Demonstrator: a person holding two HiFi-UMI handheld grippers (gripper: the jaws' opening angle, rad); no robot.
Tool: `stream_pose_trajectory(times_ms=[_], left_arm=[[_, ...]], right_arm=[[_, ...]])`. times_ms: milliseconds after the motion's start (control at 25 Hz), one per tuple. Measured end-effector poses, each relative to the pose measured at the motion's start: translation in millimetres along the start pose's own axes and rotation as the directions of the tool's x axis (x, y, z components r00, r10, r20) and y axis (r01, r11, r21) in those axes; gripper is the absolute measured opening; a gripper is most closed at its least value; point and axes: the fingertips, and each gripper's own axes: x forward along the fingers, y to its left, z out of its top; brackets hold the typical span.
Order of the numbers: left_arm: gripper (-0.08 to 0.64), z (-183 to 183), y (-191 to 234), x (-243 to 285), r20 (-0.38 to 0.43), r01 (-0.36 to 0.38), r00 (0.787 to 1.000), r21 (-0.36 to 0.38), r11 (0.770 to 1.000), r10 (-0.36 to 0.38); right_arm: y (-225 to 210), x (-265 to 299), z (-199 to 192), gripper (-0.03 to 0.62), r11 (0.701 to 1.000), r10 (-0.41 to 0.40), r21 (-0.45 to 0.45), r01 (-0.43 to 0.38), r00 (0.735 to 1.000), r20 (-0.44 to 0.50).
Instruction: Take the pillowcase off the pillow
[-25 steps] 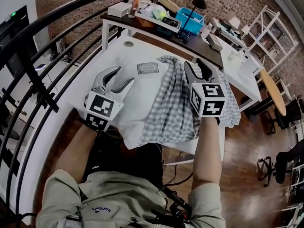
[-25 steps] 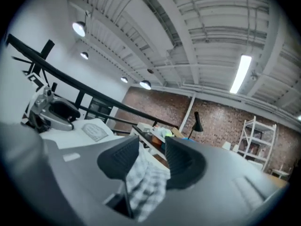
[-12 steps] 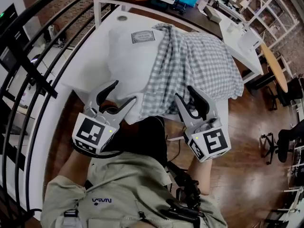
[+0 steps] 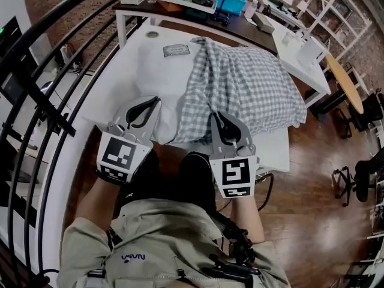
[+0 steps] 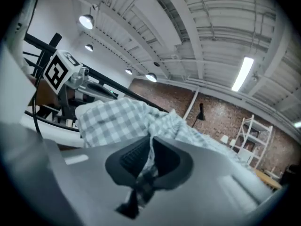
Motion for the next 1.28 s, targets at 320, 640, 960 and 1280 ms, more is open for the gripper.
stream_pose_trajectory(times_ms=[320,640,960,1280], left_arm=[[0.014,2,77,13,0.015,-0.03,0.999,-0.007,1.0,0.03],[0.017,-45,71,24,-0.042,0.003,0.999,-0.077,0.997,-0.006],[0.296,24,-31,-37,0.027,0.155,0.985,0.317,0.936,-0.172],[0.301,-54,-41,-19,-0.212,0.192,0.968,0.268,0.944,-0.136]], right_arm=[[-59,0,-20,0.02,0.984,-0.173,-0.055,0.17,0.984,-0.042],[-41,29,-85,0.017,0.984,-0.178,-0.035,0.175,0.97,-0.164],[-40,-16,-39,0.163,0.928,-0.036,0.373,0.009,0.997,0.065],[35,-27,-80,0.195,0.922,0.118,0.38,-0.073,0.988,-0.097]])
